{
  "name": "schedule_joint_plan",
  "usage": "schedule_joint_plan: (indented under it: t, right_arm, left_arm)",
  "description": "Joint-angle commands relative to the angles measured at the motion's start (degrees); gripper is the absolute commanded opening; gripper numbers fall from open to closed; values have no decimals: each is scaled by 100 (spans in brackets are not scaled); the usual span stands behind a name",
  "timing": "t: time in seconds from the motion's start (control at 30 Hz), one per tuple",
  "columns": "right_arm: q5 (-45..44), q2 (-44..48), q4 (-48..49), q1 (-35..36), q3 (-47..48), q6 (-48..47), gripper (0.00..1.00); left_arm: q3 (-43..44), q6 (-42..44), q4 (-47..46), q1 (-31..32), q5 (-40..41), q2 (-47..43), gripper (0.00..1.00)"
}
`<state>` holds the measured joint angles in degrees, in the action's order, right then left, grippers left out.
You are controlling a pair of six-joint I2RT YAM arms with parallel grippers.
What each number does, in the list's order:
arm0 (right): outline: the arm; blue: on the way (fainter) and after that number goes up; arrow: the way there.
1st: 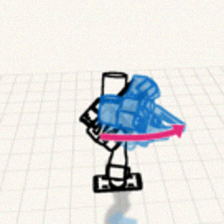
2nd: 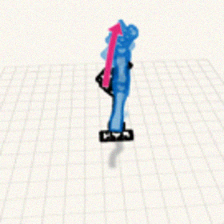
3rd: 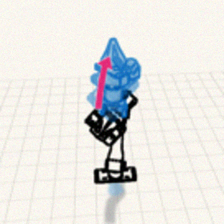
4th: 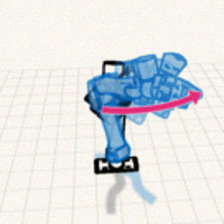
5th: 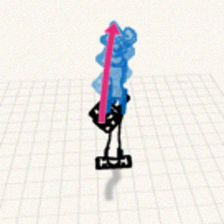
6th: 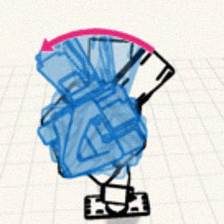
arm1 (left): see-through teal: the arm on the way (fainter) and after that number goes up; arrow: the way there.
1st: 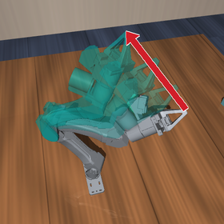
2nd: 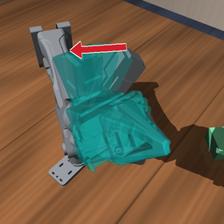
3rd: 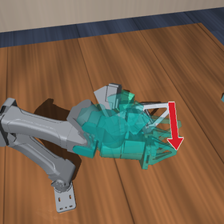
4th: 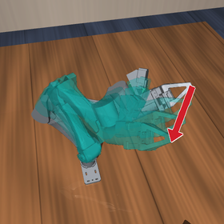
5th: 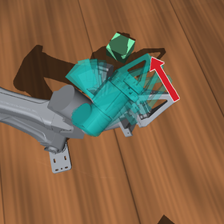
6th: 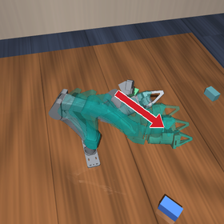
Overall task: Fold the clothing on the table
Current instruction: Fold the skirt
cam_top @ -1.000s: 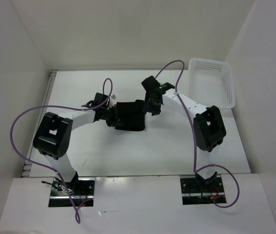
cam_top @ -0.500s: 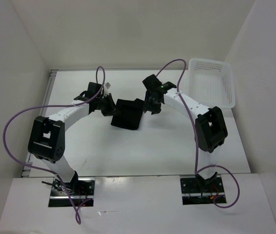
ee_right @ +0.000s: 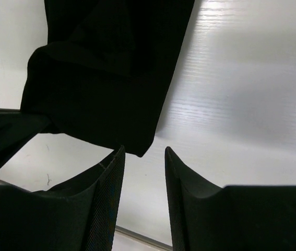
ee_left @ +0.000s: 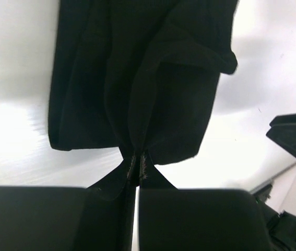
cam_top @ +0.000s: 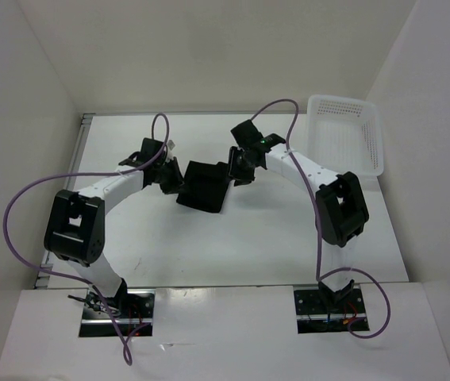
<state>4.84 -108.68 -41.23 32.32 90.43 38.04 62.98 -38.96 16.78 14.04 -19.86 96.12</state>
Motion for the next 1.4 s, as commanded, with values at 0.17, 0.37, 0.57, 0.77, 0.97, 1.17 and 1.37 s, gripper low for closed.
schedule_joint_plan:
  t: [0.17, 0.37, 0.57, 0.77, 0.97, 1.17, 1.37]
  right_arm:
    - [666, -319, 423, -24, 282, -42, 38]
    - [1272, -557, 835, -24, 335, 71, 19]
    - [1756, -935, 1134, -24, 396, 125, 14]
    - [1819, -1304, 1249, -24, 528, 125, 14]
    - [1819, -1752, 1372, -24, 423, 125, 14]
    - [1547, -1937, 1320, -24, 133, 72, 13]
    - [1441, -1823, 1320, -24, 80, 10, 13]
  left_arm:
    - [65, 143, 485, -174, 957, 90, 0]
    - [-40, 90, 274, -314, 686, 583, 0]
    - [-155, 29, 203, -314, 755, 795, 0]
    - [-155, -23, 151, -420, 703, 918, 0]
    - [-207, 28, 264, -587, 702, 751, 0]
    - [-67, 134, 493, -946, 982, 365, 11]
    - [205, 249, 730, -1333, 1335, 294, 22]
